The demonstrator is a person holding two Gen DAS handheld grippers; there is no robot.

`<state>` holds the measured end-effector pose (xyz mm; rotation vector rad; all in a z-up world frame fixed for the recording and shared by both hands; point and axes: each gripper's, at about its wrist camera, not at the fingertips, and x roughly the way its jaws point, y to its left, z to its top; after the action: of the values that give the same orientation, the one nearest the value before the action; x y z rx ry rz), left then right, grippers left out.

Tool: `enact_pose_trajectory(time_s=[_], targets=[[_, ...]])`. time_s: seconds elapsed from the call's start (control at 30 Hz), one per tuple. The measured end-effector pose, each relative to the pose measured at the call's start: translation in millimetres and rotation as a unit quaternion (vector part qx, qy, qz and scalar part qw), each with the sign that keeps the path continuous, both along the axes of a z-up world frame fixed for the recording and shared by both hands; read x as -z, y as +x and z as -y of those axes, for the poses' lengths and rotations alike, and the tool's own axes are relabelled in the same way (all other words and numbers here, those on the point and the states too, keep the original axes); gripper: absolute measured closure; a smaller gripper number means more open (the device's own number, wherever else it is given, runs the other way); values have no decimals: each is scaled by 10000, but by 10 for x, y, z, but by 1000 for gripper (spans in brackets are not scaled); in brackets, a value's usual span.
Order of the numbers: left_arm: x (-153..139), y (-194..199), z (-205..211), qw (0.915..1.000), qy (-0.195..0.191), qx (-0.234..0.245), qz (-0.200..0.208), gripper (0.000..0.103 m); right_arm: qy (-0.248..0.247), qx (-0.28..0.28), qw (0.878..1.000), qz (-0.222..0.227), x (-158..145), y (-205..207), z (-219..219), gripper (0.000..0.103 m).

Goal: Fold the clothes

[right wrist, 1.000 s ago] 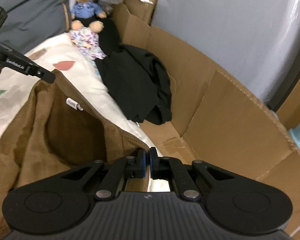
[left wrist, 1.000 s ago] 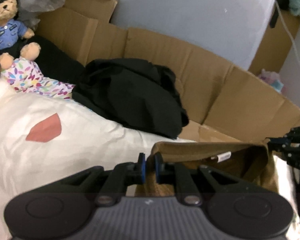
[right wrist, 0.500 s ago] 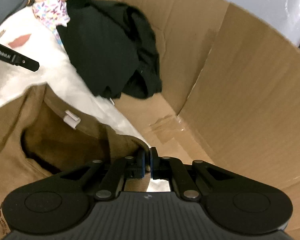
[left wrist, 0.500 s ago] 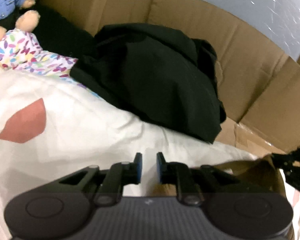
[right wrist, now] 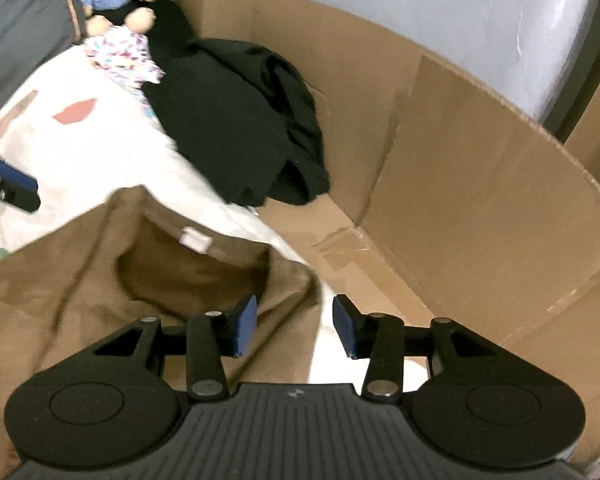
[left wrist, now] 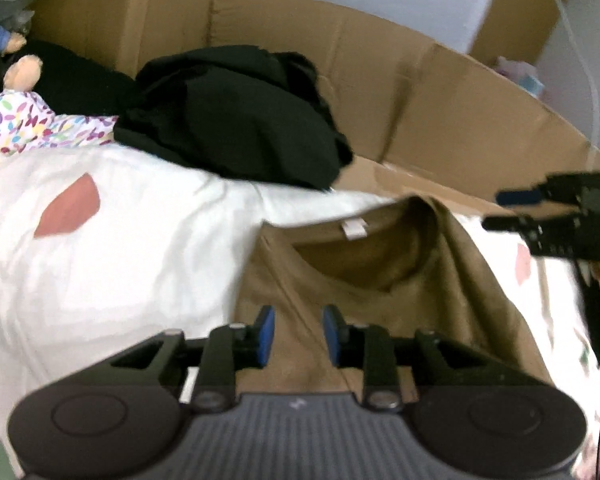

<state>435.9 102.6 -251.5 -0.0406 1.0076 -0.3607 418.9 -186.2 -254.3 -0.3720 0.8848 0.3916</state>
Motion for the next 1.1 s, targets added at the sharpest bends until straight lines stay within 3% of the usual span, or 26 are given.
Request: enact_pose_trajectory(time_s=[0.2, 0.37, 0.57, 0.87, 1.1], targets=[[82, -331, -76, 9991, -351, -103, 198, 70, 461, -196, 9987, -99, -236, -256, -268, 56], [207, -811, -269, 9993, -349, 25, 159, 70, 640, -545, 9957, -395, -35, -498, -626, 57], [358, -1374, -519, 9986, -494, 180, 13, 68, 840, -524, 9925, -723, 223, -568, -899, 57], [557, -1777, -801, 9964, -798, -12, -291, 68, 967, -466, 9875, -1156, 566, -697, -1091, 57], [695, -1993, -925, 9930, -1049, -30, -545, 64, 1239, -438, 9793, -1541, 653, -811, -1139, 57]])
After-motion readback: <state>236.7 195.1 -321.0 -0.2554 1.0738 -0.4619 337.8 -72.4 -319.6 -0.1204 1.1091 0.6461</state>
